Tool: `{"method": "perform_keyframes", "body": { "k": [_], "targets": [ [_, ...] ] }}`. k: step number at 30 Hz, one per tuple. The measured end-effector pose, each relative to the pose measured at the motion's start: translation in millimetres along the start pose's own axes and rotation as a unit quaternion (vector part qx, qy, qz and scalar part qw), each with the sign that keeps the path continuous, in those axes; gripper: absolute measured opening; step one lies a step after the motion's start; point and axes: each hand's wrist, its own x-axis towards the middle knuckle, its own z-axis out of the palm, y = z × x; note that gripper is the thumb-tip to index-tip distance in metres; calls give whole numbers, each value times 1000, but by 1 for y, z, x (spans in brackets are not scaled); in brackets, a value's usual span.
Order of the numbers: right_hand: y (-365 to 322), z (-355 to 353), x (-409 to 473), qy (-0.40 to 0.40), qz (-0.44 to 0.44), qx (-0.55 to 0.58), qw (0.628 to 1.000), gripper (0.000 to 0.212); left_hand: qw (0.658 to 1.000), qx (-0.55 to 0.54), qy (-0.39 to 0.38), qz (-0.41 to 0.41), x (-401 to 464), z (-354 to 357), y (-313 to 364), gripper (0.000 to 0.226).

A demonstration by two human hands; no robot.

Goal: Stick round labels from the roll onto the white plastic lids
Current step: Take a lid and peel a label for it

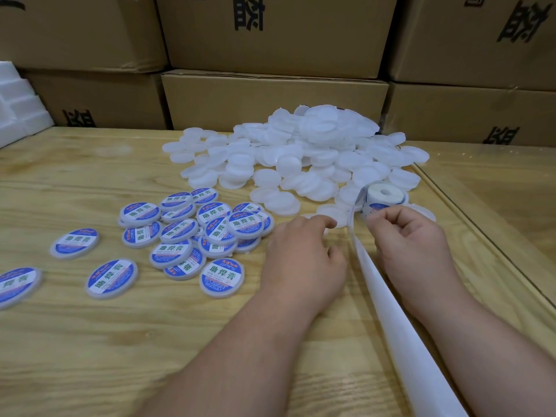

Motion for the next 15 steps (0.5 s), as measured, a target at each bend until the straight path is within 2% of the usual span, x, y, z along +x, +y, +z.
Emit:
{"method": "perform_keyframes", "body": {
  "k": [4,7,10,15],
  "targets": [
    [0,1,-1,-1,-27,-46,999,29,1000,0,18,12,0,3,-3,47],
    [-1,2,-3,-13,-50,-88,995,33,1000,26,-9,9,1,3,-4,55],
    [-1,3,-5,-31,-42,-110,993,28,999,46,-13,17,1,3,-5,51],
    [0,1,-3,-15,-19,-97,995,23,999,42,5,4,1,4,-4,46]
  ]
}}
